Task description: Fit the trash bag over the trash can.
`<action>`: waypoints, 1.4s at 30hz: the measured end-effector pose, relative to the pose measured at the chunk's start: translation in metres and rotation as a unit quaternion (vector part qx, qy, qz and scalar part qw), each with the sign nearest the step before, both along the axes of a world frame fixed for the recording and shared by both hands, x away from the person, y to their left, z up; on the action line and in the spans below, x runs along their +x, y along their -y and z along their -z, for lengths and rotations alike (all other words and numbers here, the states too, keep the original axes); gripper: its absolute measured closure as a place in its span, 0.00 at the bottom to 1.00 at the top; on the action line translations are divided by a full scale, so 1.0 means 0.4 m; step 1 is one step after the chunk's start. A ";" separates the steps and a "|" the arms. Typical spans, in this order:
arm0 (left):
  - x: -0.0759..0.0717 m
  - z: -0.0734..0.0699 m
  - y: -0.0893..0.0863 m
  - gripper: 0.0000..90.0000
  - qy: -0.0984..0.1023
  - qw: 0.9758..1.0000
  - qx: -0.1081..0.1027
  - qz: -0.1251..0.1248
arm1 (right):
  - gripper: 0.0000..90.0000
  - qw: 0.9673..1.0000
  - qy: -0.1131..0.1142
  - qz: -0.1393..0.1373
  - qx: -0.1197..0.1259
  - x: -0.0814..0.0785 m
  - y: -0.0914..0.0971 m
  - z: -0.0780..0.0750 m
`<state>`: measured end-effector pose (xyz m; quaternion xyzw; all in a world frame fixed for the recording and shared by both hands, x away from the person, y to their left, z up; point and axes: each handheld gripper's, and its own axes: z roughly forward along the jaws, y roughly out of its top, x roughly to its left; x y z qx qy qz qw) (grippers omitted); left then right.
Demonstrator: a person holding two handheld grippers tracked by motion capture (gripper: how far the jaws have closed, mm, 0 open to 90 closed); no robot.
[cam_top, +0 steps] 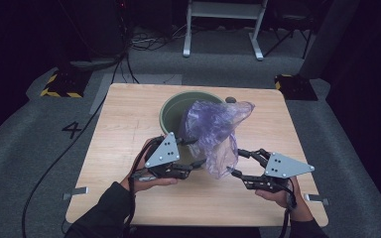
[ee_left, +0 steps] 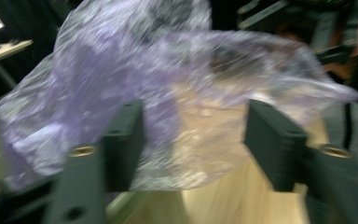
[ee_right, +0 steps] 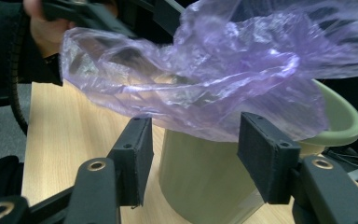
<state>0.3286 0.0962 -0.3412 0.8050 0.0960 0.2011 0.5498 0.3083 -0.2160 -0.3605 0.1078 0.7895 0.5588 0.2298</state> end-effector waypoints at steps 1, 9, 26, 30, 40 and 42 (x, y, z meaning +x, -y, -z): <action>0.004 0.002 -0.001 0.55 -0.003 1.000 0.004 0.008 | 0.48 1.000 -0.001 -0.001 0.000 0.000 0.000 0.001; 0.014 0.011 0.002 0.95 0.007 1.000 0.025 0.006 | 0.45 1.000 -0.001 0.012 0.026 -0.001 0.033 -0.015; 0.019 0.029 0.011 1.00 0.013 0.999 0.044 0.012 | 0.41 0.998 0.012 0.041 0.043 0.007 0.061 -0.113; 0.021 0.035 0.013 1.00 0.012 0.999 0.047 0.012 | 0.41 0.998 -0.009 0.048 0.031 0.040 0.034 -0.127; 0.018 0.032 0.002 0.86 0.008 0.999 0.033 0.013 | 0.76 0.997 -0.032 0.060 -0.023 0.121 -0.035 -0.084; 0.013 0.027 -0.003 0.68 0.005 1.000 0.015 0.007 | 0.84 0.998 -0.028 0.059 -0.025 0.123 -0.041 -0.079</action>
